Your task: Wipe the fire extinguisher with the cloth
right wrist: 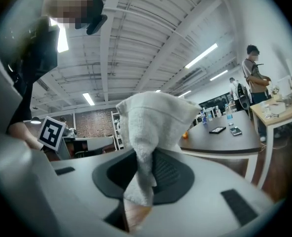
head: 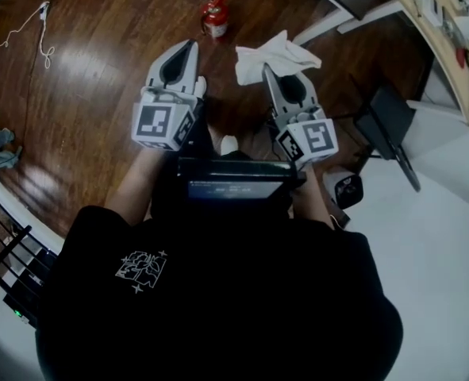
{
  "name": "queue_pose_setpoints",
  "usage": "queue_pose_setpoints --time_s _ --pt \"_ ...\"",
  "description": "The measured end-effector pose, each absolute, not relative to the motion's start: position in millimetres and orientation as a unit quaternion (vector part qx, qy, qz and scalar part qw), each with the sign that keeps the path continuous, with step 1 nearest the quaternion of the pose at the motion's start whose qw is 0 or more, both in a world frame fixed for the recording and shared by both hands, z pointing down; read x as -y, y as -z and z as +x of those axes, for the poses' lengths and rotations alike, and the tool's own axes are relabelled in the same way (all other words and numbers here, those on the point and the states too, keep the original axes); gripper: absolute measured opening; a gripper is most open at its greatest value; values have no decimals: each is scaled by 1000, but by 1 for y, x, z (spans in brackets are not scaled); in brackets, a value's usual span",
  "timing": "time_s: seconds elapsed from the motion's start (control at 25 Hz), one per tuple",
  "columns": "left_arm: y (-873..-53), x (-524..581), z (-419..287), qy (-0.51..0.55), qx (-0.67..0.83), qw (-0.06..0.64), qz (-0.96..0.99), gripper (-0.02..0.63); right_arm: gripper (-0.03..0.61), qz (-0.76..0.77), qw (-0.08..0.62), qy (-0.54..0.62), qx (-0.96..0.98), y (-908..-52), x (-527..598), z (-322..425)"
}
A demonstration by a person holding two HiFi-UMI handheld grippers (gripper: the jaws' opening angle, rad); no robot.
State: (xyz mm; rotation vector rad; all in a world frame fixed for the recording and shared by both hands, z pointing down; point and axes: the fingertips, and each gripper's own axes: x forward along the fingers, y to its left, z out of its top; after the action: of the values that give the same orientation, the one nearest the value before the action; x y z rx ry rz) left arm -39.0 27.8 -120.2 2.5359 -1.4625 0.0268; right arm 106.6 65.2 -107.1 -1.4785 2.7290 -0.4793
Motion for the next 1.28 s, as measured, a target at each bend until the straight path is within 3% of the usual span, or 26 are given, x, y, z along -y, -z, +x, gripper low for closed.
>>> queue_pose_setpoints --time_s 0.32,0.92,1.28 --pt "19 67 -64 5 489 111 865 -2 98 -453 -17 164 -876 -2 31 69" --pt "-258 149 -81 58 454 84 885 -2 98 -439 17 120 -890 -310 129 55" --pt "-319 164 -115 81 488 98 864 0 100 -423 17 107 -900 -412 157 42"
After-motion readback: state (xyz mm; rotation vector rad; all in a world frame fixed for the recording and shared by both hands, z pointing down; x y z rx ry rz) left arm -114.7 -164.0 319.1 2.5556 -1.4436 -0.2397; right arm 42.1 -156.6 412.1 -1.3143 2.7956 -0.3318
